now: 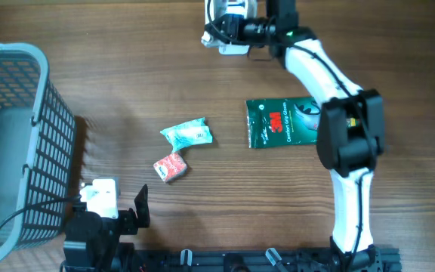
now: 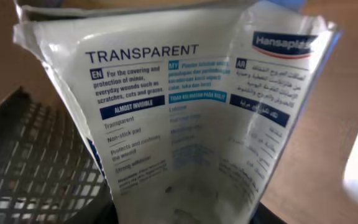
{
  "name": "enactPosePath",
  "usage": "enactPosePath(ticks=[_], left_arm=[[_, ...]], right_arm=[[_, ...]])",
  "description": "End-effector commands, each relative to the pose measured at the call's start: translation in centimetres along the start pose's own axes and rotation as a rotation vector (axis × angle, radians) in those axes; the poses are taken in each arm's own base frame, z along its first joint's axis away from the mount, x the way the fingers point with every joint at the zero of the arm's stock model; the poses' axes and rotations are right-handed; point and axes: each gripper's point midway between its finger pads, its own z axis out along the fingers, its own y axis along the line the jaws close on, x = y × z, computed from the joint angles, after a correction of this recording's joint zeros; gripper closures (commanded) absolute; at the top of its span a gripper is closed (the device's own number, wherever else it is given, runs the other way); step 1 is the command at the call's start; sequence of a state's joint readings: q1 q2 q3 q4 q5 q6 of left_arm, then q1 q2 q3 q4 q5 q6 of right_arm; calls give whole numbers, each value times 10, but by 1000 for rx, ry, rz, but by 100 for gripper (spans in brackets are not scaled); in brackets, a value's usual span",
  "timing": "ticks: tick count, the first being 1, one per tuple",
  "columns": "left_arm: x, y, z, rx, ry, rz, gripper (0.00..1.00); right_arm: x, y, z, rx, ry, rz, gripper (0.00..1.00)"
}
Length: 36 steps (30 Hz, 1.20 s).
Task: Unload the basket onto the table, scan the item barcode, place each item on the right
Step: 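Hold the Hansaplast packet up to the scanner with the right gripper, then place the Hansaplast packet at the right edge of the table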
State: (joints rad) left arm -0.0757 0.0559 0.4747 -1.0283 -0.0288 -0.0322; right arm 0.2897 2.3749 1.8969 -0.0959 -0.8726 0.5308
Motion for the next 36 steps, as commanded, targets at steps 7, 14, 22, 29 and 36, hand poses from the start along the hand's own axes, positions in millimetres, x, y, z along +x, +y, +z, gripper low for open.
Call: enactPosePath(ticks=[7,14,22,29,36], left_arm=[[0,0,1,-1,-3,-8,0],[0,0,1,-1,-3,-8,0],[0,0,1,-1,-3,-8,0],[0,0,1,-1,-3,-8,0],[0,0,1,-1,-3,-8,0]], right_arm=[[10,-37,12,25,0,128,54],[-7,-72,-46,119,-26,163,55],[0,-186,-296,667,-178,536,57],[136,-255,-537,1569,-383,1180,51],[127,-220,-575,1583,-440,1149,0]])
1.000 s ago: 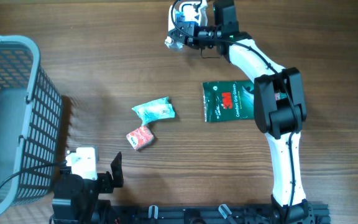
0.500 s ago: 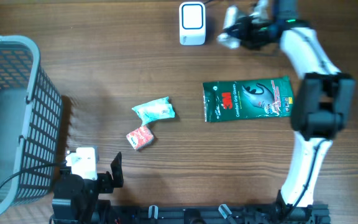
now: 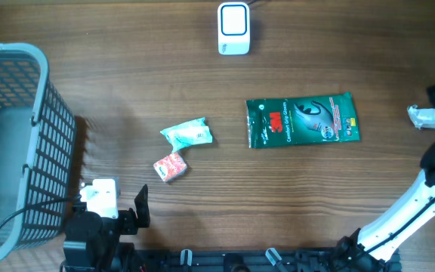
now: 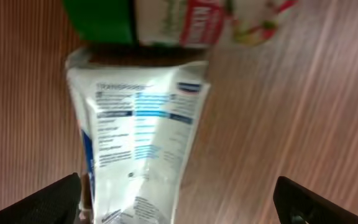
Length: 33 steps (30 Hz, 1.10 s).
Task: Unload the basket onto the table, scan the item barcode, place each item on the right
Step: 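Place the Hansaplast packet at the right edge of the table, then grasp the green 3M glove pack with the right gripper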
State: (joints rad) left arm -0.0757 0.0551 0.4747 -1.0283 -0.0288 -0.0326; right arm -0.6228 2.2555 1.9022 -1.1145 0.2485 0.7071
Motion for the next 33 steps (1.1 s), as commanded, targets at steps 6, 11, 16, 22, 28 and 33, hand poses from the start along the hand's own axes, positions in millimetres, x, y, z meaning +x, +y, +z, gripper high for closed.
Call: enactPosePath(ticks=[6,11,16,22,28,33], left_arm=[[0,0,1,-1,-2,-8,0],[0,0,1,-1,-2,-8,0],[0,0,1,-1,-2,-8,0],[0,0,1,-1,-2,-8,0],[0,0,1,-1,-2,-8,0],[0,0,1,-1,-2,-8,0]], right_arm=[[96,30,-155,-243,86,-114,0],[221,36,-113,-98,291,-260,0],[332,76,-83,-227,448,-261,0],[382,93,-81,-217,334,-166,0],[400,78,-14,-174,339,-175,6],[408,68,-2,-151,359,-346,96]])
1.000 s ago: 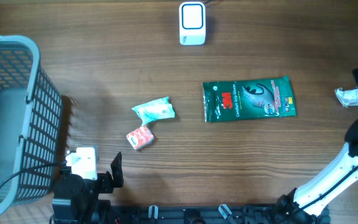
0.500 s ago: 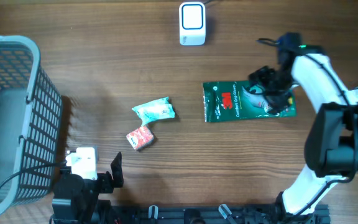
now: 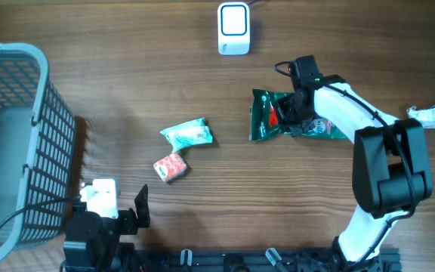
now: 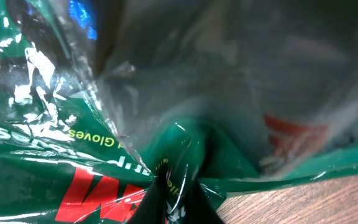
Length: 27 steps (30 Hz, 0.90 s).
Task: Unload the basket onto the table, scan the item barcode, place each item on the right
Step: 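Grasp the green 3M glove pack with the right gripper, then lift the glove pack and hold it up to the scanner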
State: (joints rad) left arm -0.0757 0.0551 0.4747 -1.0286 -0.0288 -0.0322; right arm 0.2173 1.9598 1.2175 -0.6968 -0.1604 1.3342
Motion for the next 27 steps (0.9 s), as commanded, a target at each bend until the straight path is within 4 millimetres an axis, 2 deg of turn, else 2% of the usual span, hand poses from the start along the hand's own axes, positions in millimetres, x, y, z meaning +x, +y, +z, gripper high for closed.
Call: enactPosePath(ticks=[1,3,5,6,7,8,9,11,12,16,17,18,20,22,23,25,27], left_arm=[[0,0,1,-1,-3,-8,0],[0,0,1,-1,-2,-8,0],[0,0,1,-1,-2,-8,0],[0,0,1,-1,-2,-8,0],[0,0,1,-1,-2,-8,0],[0,0,1,-1,-2,-8,0],[0,0,1,-1,-3,-8,0],[0,0,1,-1,-3,-8,0],[0,0,1,-1,-2,-8,0],[0,0,1,-1,-2,-8,0],[0,0,1,-1,-2,-8,0],[0,0,1,-1,-2,-8,0],[0,0,1,-1,-2,-8,0],[0,0,1,-1,-2,-8,0],[0,0,1,-1,-2,-8,0],[0,0,1,-1,-2,-8,0],[0,0,1,-1,-3,-8,0]], right_arm=[[3,-46,38,161,44,-124,96],[9,-45,28,151,68,-185,96],[7,-50,4,162,31,-210,96],[6,-51,-21,148,-4,-221,96],[12,-44,-47,81,0,-280,96],[22,-37,-66,12,20,-339,96],[37,-38,-97,-58,52,-369,96],[51,-64,-134,-56,60,-328,96],[61,-87,-151,-20,82,-211,96],[105,-126,-176,67,291,19,96],[118,-126,-180,68,372,51,96],[130,-115,-184,4,448,-8,96],[145,-70,-198,-281,545,-319,96],[154,-39,-213,-476,581,-463,96],[158,-26,-223,-556,599,-504,96],[157,-13,-228,-631,563,-578,96],[153,4,-231,-750,429,-808,96]])
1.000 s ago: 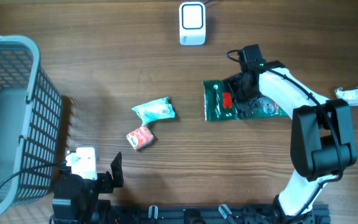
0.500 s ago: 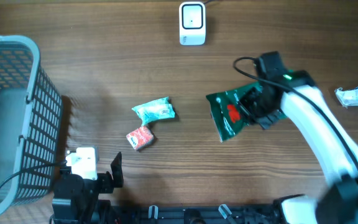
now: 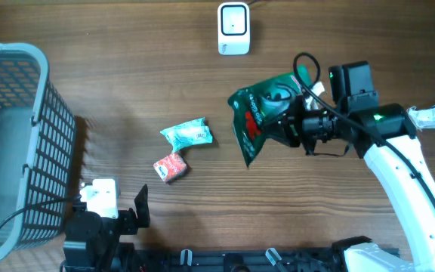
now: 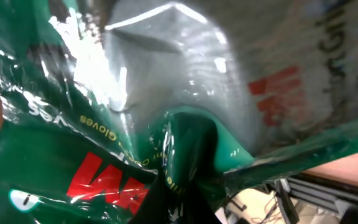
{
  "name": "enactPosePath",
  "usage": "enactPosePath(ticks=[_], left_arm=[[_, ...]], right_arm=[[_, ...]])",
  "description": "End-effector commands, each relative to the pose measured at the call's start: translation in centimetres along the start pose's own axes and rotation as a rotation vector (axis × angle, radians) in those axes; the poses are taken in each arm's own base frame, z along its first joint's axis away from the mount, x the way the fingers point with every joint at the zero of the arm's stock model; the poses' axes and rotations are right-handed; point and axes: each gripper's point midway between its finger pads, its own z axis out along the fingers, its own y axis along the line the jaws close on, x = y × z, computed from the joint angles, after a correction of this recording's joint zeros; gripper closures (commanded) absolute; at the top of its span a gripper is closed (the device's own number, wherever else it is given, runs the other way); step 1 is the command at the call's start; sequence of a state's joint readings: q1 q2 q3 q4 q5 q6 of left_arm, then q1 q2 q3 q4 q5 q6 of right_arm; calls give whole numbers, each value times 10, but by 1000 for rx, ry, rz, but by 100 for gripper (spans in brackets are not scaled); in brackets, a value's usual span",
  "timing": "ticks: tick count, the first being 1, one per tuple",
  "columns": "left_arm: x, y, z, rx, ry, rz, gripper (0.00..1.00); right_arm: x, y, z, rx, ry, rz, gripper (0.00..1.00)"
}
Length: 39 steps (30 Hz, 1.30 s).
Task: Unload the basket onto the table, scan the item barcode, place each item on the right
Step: 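Lift the glove pack and hold it up to the scanner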
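Note:
The green 3M glove pack [image 3: 254,115] hangs crumpled and tilted above the table, right of centre. My right gripper [image 3: 291,125] is shut on its right part. In the right wrist view the pack [image 4: 98,174] fills the frame, its foil bunched between my right gripper's [image 4: 180,198] jaws. The white scanner [image 3: 233,29] stands at the back edge, up and left of the pack. My left gripper [image 3: 140,206] rests at the front left near the basket, and its jaws are too small to read.
A teal packet [image 3: 188,134] and a small red packet [image 3: 170,167] lie left of centre. A grey mesh basket [image 3: 47,128] stands at the left edge. A white plaster pack [image 3: 432,115] lies at the far right edge.
The green pack lay on the table with my right gripper pinching it. Now it hangs off the table, tilted, shifted a little left, and the arm is drawn back to the right.
My right gripper first held the white plaster pack up by the scanner. Then it stood open at the far right with that pack lying on the table. After that it was shut on the green glove pack on the table, which now hangs in the air.

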State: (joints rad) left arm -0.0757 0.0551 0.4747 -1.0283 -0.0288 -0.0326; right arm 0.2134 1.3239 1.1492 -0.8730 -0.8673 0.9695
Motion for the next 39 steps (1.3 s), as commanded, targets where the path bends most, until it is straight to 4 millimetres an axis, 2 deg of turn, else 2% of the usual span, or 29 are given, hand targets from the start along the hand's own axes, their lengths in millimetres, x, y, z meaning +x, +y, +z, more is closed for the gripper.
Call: enactPosePath(ticks=[1,2,3,5,7,8,11,14,16,18,21,25,29,36,39], left_arm=[[0,0,1,-1,-2,-8,0],[0,0,1,-1,-2,-8,0],[0,0,1,-1,-2,-8,0],[0,0,1,-1,-2,-8,0],[0,0,1,-1,-2,-8,0],[0,0,1,-1,-2,-8,0],[0,0,1,-1,-2,-8,0],[0,0,1,-1,-2,-8,0],[0,0,1,-1,-2,-8,0],[0,0,1,-1,-2,-8,0],[0,0,1,-1,-2,-8,0],[0,0,1,-1,-2,-8,0],[0,0,1,-1,-2,-8,0],[0,0,1,-1,-2,-8,0],[0,0,1,-1,-2,-8,0]], right_arm=[[0,24,1,-79,-12,-395,96],[4,30,2,-104,6,-415,96],[11,41,0,-163,32,-507,96],[37,78,-13,-391,115,-826,96],[65,100,-32,-601,185,-1130,96],[76,102,-40,-688,191,-1309,96],[94,96,-49,-851,149,-1638,96],[100,91,-40,-927,58,-1905,96],[100,85,-23,-992,-5,-2092,96],[91,79,-2,-1056,-93,-2284,96],[66,81,21,-1092,-198,-2468,96],[57,89,26,-1123,-296,-2634,96],[57,91,26,-1125,-307,-2652,96],[57,90,26,-1099,-199,-2498,96],[52,93,23,-1043,-79,-2296,96]])
